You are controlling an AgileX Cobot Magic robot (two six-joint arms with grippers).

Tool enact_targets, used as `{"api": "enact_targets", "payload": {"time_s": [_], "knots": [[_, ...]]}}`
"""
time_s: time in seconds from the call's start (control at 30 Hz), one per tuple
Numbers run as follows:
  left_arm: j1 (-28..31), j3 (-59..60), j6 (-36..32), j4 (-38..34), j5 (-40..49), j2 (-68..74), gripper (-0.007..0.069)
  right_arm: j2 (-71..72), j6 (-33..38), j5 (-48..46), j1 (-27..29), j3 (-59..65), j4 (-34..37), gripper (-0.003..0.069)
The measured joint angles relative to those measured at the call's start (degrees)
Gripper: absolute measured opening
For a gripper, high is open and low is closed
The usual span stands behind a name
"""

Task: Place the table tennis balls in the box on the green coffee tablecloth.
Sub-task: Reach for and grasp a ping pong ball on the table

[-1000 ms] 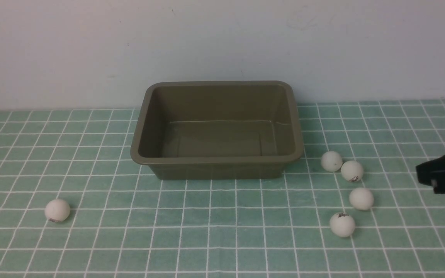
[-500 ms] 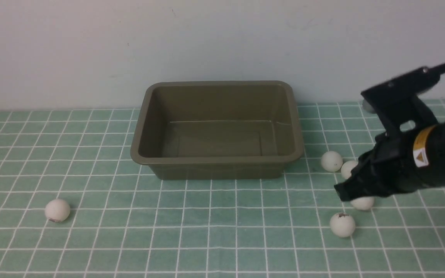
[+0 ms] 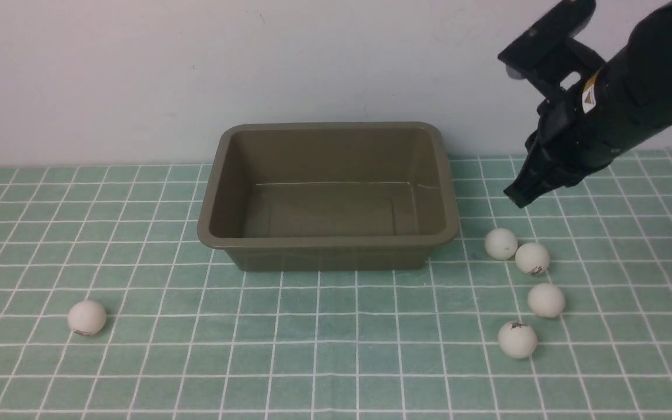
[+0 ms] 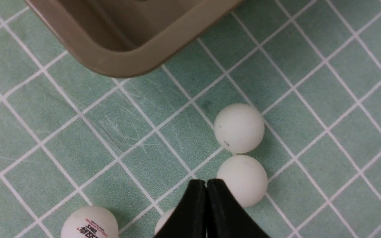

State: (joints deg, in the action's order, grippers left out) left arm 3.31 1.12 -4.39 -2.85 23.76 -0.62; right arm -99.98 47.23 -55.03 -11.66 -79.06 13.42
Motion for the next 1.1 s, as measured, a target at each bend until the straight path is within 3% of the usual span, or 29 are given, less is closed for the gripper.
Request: {"api": "enact_targets", "payload": {"time_s": [0.13,0.4,0.83,1.1], "knots": [[0.00,0.00,0.00,0.00,0.00,0.00,-0.0004,-3.05,3.89,0.01,0.74,-0.90,1.58,-0.0010],[0.00,0.00,0.00,0.00,0.00,0.00,-0.0004,-6.63,1.31,0.92,0.74,-2.99,1.26,0.0040],[0.00,0.00,0.00,0.00,0.00,0.00,-0.0004,-10.61,-9.09,1.15,0.74,-5.07,-2.80,0.0521],[0.00,0.00,0.00,0.00,0.00,0.00,-0.0004,-14.04,-10.01,2.39,0.74,-6.40,-4.70,0.0559]]}}
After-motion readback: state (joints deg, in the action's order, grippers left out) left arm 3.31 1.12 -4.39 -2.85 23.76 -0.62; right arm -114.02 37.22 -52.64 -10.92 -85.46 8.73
